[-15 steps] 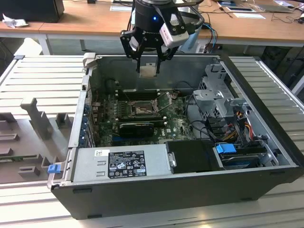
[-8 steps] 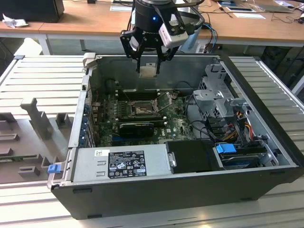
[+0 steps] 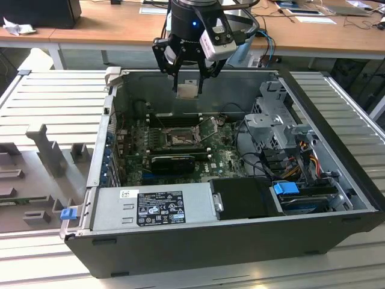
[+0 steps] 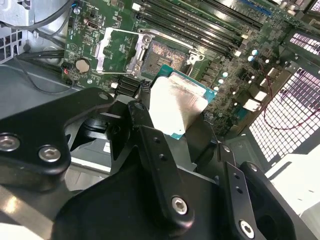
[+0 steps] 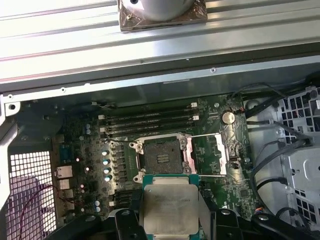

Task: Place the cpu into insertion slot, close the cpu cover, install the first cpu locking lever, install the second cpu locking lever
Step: 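Place the cpu into insertion slot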

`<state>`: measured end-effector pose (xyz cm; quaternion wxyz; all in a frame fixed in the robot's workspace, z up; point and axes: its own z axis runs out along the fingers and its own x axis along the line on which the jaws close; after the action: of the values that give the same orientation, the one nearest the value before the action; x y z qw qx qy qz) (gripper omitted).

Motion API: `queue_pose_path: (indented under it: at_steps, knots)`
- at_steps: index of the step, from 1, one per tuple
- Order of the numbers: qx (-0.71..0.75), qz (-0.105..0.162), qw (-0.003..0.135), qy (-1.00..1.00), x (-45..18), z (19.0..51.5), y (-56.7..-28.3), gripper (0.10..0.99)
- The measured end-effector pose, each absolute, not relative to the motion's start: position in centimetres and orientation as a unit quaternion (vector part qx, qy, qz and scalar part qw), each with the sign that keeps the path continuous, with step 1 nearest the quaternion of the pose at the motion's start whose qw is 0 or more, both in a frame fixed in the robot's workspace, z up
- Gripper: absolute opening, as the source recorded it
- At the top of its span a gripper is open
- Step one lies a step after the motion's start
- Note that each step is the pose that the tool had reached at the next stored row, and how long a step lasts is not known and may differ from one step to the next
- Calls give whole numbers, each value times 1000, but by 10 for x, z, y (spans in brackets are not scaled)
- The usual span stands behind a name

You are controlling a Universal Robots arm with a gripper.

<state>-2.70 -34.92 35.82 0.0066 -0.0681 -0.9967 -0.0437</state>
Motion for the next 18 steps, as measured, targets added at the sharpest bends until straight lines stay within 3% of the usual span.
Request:
queue_pose_path:
  at_steps: [18]
  knots:
    - [-92, -44, 6, -995, -27, 358, -349, 529]
